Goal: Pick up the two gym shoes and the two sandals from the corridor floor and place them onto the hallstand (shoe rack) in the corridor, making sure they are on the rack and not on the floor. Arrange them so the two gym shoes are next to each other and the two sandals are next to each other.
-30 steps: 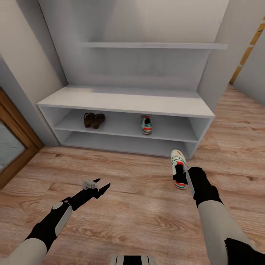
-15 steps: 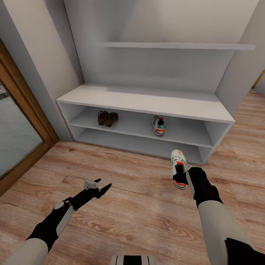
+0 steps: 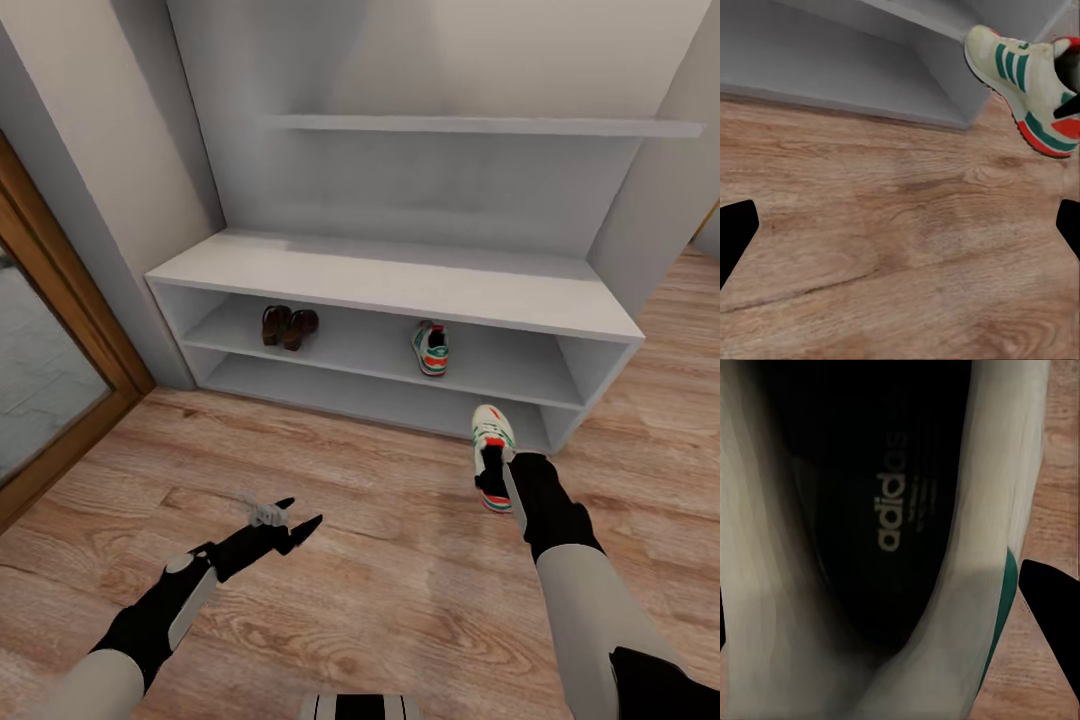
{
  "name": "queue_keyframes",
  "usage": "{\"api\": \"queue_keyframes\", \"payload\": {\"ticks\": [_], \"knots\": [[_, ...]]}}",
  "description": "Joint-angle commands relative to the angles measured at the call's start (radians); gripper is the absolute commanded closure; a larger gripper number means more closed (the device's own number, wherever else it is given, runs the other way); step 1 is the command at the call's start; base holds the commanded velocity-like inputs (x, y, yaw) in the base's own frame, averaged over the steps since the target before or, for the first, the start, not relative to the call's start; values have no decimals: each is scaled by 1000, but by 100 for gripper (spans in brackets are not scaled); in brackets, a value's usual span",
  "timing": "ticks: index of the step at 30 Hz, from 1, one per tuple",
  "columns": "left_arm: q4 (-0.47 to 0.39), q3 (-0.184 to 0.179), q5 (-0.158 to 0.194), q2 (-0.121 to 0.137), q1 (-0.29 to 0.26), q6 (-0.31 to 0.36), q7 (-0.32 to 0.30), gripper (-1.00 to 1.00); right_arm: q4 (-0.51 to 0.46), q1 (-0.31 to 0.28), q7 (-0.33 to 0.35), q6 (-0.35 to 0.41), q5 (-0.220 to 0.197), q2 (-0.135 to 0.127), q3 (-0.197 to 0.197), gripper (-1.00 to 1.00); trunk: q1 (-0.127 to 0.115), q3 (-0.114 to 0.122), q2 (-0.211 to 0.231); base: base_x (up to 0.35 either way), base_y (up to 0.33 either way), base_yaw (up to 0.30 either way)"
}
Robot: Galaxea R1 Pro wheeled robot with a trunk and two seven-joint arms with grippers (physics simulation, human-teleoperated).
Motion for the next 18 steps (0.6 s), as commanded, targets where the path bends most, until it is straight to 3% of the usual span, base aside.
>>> {"api": "queue_keyframes", "payload": {"ticks": [1, 4, 7, 18], "knots": [[7, -32, 6, -1, -1, -7, -1, -100, -4, -1, 0, 4, 5, 1, 0, 100, 0, -1, 0, 3, -1, 0], [28, -173, 9, -16, -1, -9, -7, -100, -33, -1, 0, 3, 4, 1, 9, 100, 0, -1, 0, 1, 0, 0], [36, -233, 11, -36, -1, -9, -9, -100, -54, -1, 1, 3, 3, 1, 14, 100, 0, -1, 0, 0, 0, 0], [39, -248, 13, -42, -1, -9, -8, -100, -61, -1, 1, 3, 1, 1, 16, 100, 0, -1, 0, 0, 0, 0]]}}
